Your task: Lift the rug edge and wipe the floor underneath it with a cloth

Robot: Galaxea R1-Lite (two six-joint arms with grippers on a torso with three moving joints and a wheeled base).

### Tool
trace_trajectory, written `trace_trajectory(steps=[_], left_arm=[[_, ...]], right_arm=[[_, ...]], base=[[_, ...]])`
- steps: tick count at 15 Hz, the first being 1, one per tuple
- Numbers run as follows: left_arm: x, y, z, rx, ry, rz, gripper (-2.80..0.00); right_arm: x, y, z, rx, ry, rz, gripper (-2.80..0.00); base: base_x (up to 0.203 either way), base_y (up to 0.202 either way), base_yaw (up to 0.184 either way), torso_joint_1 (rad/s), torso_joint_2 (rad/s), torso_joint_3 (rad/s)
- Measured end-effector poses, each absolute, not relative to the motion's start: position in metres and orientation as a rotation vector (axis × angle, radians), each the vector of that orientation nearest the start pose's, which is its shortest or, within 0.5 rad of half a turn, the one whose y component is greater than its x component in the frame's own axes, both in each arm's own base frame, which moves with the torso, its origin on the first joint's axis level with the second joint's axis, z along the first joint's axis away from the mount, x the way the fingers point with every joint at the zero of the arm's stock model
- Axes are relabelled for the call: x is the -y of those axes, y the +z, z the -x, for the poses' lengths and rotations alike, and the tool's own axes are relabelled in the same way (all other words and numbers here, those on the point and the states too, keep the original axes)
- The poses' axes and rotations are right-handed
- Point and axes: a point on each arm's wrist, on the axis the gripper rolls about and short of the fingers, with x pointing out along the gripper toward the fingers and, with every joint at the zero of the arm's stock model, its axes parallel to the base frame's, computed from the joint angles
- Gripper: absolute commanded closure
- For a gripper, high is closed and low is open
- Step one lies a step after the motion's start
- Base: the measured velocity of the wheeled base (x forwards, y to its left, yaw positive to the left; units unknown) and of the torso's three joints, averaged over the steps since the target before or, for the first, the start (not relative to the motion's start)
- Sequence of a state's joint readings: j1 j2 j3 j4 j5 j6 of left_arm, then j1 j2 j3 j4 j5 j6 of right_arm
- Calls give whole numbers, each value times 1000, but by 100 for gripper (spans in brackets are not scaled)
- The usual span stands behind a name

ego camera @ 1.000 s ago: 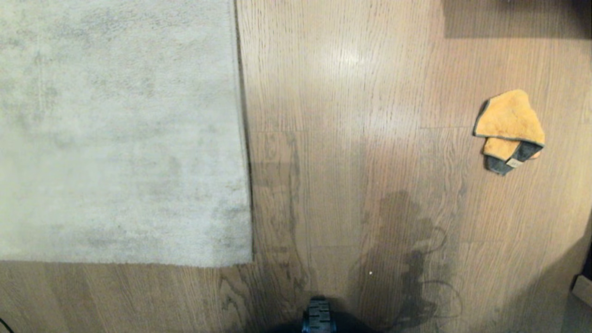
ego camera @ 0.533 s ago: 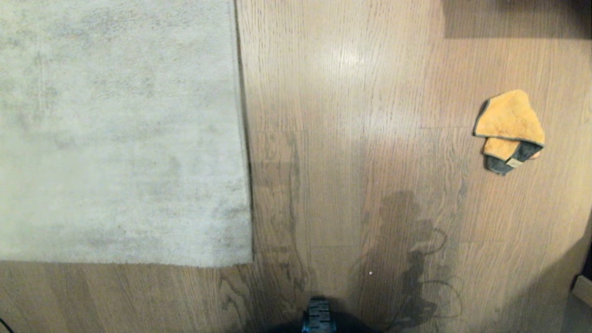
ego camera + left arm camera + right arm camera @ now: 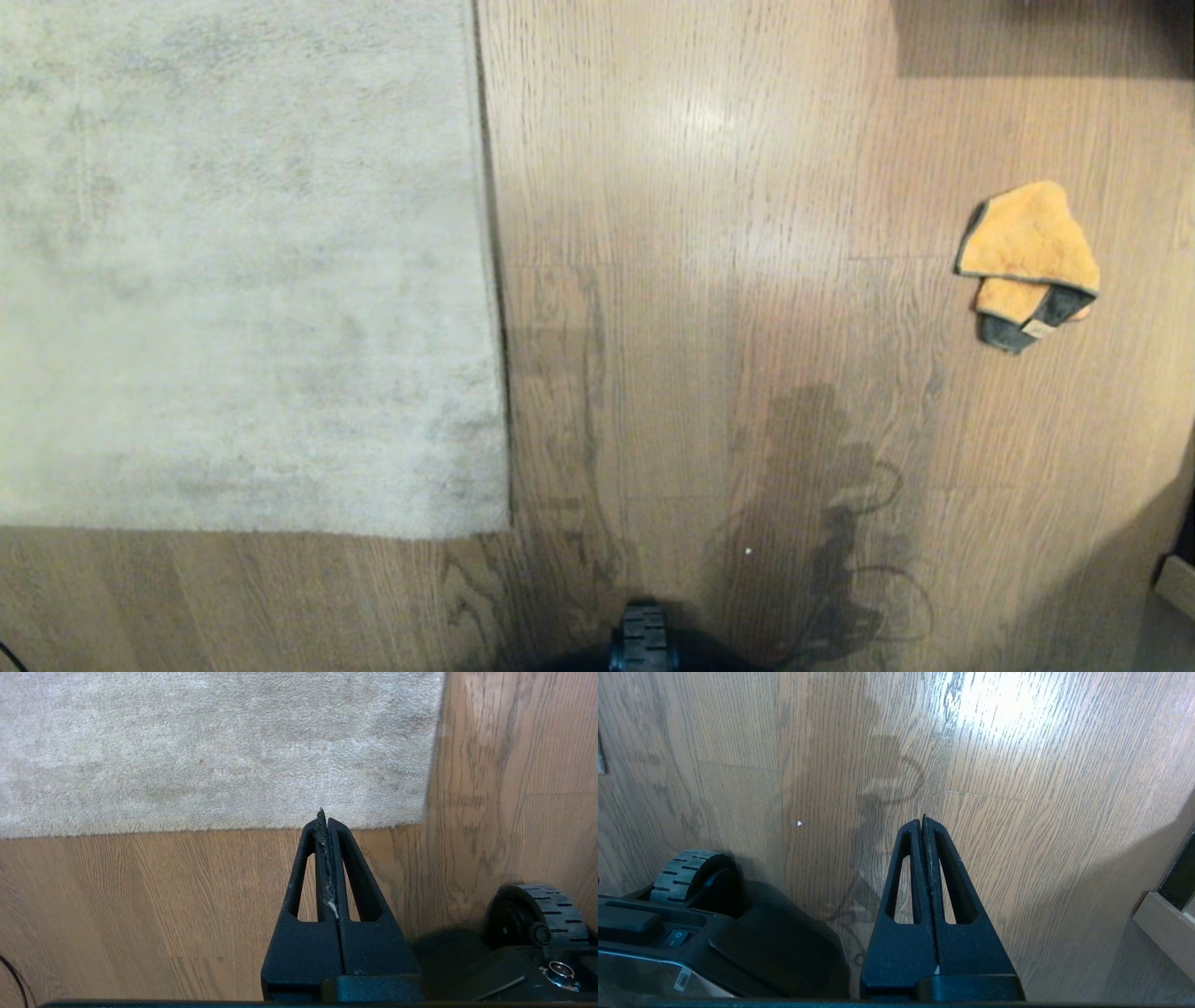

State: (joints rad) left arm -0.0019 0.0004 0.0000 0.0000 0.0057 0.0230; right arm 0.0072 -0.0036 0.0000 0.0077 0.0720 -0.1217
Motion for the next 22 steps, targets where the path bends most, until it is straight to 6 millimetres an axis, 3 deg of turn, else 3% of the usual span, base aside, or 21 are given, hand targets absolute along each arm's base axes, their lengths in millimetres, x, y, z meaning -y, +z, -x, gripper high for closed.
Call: trace_trajectory(steps=[17,22], left_arm=[[0,75,23,0,3,-23,0],[0,76,23,0,3,-21,0]], right_arm=[[-1,75,23,0,80,121,0],[-1,75,23,-1,80,121,0]], base=[[0,0,0,0,0,0],[0,0,0,3,3,149]])
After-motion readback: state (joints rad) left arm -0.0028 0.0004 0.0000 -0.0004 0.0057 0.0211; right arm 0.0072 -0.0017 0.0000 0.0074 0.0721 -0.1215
